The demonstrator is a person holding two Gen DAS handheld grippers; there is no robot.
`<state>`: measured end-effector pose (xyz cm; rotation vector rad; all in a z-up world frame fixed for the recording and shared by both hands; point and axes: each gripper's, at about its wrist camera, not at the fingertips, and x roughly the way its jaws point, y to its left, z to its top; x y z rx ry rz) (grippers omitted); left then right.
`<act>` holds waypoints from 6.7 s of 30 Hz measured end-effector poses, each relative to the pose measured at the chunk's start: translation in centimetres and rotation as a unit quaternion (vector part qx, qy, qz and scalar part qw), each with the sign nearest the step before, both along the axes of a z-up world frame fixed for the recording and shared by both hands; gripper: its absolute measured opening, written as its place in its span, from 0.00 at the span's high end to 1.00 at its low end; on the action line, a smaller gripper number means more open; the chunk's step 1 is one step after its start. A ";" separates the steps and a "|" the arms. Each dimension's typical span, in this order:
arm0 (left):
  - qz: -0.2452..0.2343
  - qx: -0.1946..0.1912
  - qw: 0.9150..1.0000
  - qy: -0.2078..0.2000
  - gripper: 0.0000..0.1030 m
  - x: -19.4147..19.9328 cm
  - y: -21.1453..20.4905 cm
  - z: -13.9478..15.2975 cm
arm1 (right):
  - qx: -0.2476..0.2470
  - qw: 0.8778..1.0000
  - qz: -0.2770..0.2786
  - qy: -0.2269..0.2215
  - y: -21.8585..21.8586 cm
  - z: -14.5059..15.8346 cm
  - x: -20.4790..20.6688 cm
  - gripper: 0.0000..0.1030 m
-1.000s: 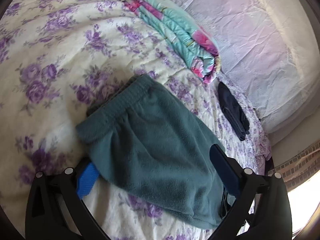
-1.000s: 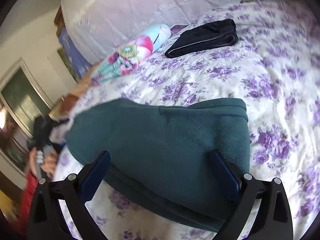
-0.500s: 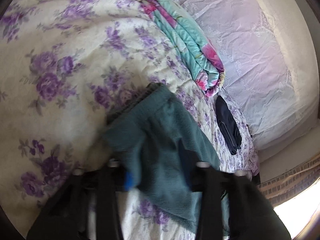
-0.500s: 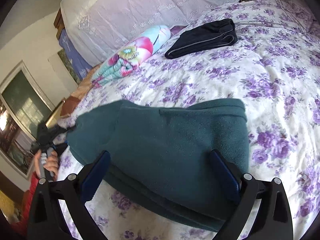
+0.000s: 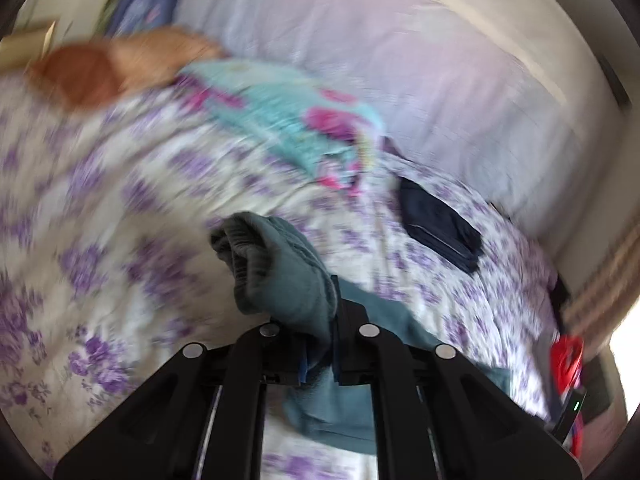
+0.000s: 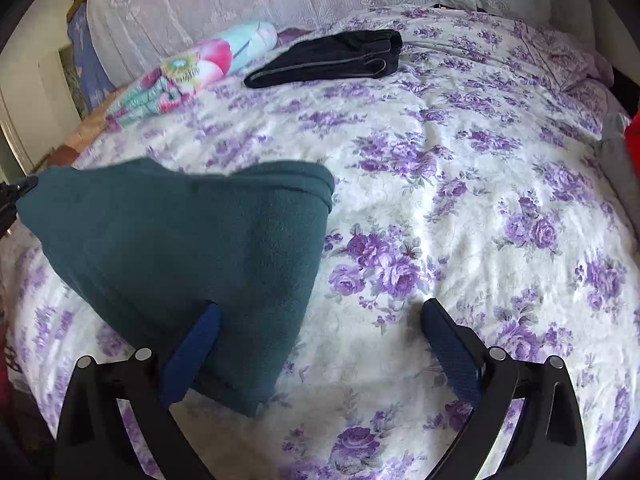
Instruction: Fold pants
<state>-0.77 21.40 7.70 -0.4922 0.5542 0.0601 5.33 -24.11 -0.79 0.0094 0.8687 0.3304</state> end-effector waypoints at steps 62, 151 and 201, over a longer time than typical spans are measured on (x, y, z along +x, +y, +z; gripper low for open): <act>-0.113 0.130 0.978 0.118 0.05 6.4 -17.2 -6.2 | -0.001 0.997 0.012 -0.072 -0.1 5.2 3.8 0.03; -0.118 0.160 0.974 0.111 0.05 6.7 -14.3 -8.9 | 0.035 0.999 0.023 -0.001 1.3 0.3 0.9 0.03; -0.191 0.133 0.963 0.133 0.05 3.7 -15.5 -10.1 | 0.102 0.973 0.179 0.101 17.1 1.7 11.0 0.24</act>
